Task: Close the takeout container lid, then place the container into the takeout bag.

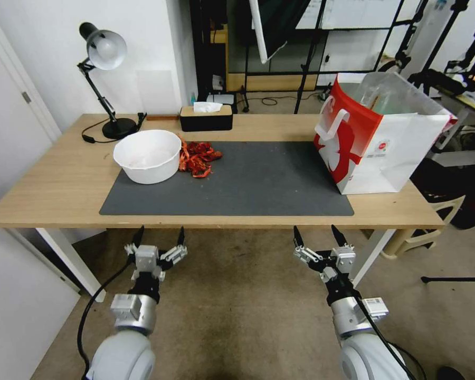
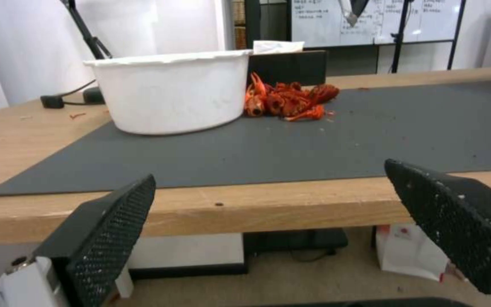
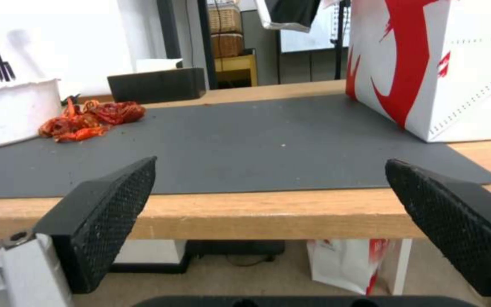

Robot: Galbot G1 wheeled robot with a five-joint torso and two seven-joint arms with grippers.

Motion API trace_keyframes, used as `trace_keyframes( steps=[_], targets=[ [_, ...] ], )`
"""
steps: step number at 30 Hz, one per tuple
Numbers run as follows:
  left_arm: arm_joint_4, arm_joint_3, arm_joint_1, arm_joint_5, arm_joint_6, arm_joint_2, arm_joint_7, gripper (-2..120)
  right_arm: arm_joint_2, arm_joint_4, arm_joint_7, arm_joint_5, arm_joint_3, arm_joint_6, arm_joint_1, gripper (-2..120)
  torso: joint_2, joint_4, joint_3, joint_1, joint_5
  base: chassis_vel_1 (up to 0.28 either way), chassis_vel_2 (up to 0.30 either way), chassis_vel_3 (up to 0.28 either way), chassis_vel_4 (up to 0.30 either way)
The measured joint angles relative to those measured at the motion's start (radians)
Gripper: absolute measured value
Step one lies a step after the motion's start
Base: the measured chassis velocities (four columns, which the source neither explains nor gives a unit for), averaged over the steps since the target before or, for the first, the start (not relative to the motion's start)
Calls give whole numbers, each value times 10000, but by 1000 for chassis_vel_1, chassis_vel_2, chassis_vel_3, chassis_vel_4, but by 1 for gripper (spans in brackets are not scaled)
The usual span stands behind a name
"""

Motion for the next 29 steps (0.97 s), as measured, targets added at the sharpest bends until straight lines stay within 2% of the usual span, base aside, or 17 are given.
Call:
trace_keyframes(
  steps=[29],
  targets=[
    [60, 7, -127, -21, -15, -16, 135, 100, 17, -3, -33, -31, -20, 31, -24, 100, -1, 1, 0, 1, 0, 0, 0, 0, 0]
  ],
)
